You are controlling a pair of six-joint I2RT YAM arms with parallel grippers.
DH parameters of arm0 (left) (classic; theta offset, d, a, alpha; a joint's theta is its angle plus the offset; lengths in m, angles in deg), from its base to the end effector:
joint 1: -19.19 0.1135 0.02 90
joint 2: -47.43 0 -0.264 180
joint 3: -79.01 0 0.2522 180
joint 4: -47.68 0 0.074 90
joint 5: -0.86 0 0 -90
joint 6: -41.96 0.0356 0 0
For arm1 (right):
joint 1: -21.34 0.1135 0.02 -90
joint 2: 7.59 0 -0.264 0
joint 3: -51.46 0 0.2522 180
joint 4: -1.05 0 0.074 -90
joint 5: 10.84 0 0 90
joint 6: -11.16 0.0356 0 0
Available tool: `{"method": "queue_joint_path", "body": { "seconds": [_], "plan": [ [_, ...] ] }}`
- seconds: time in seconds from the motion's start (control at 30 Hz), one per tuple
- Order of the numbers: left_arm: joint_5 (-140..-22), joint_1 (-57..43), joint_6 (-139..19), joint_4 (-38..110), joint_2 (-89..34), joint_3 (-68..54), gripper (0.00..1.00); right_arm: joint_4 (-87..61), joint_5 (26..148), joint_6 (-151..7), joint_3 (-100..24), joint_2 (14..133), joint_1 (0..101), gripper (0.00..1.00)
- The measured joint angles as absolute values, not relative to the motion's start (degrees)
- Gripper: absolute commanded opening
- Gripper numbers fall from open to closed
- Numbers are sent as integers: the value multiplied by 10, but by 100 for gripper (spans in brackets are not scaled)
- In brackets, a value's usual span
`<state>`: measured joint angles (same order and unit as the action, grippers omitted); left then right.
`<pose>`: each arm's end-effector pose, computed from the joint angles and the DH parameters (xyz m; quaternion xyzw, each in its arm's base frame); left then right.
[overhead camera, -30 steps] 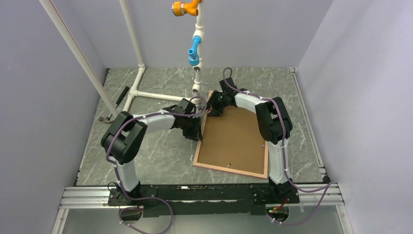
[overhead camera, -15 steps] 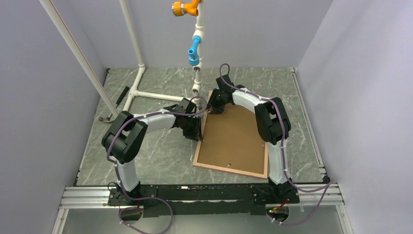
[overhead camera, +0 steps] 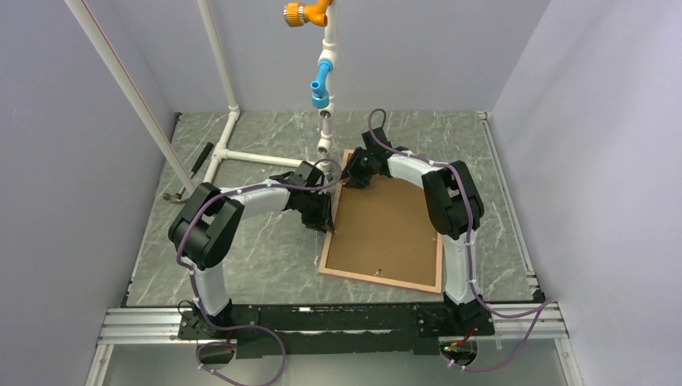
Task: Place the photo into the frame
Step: Install the photo frame at the center of the board.
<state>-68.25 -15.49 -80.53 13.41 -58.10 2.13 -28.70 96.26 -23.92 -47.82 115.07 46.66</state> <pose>0.2895 -0.2158 0.1514 0.0607 0.9551 -0.2742 0.0943 0.4102 0.2057 0.1493 0.1942 0.9190 0.3094 0.1482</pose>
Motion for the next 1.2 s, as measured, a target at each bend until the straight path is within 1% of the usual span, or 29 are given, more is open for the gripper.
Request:
{"method": "queue_joint_path", "body": {
  "seconds": [0.1, 0.17, 0.27, 0.37, 0.43, 0.53, 0.67, 0.73, 0.8, 0.97, 1.1, 1.2],
  "plan": [
    [-685, -154, -802, 132, -581, 21, 38, -263, 973, -227, -467, 1150, 465, 41],
    [-689, -154, -802, 131, -581, 21, 42, -249, 978, -226, -460, 1148, 466, 45],
    [-688, -154, -802, 132, -579, 21, 52, -237, 979, -229, -446, 1136, 469, 63],
    [-691, -154, -802, 131, -571, 21, 59, -257, 973, -254, -436, 1110, 471, 75],
    [-695, -154, -801, 130, -566, 23, 61, -282, 960, -278, -426, 1080, 473, 79],
    [-702, -154, -799, 127, -552, 32, 62, -327, 932, -320, -391, 1004, 466, 81],
    [-710, -154, -793, 115, -527, 41, 58, -373, 904, -370, -328, 881, 414, 81],
    [-714, -158, -789, 115, -524, 41, 53, -385, 901, -395, -285, 822, 364, 81],
    [-722, -166, -786, 111, -525, 41, 48, -393, 900, -407, -261, 798, 310, 80],
    [-752, -198, -773, 80, -548, 25, 30, -435, 889, -448, -198, 762, 178, 79],
    [-777, -212, -761, 51, -567, -1, 22, -448, 875, -465, -168, 761, 133, 78],
    [-792, -215, -755, 36, -574, -15, 19, -452, 878, -469, -135, 761, 129, 78]
  ]
}}
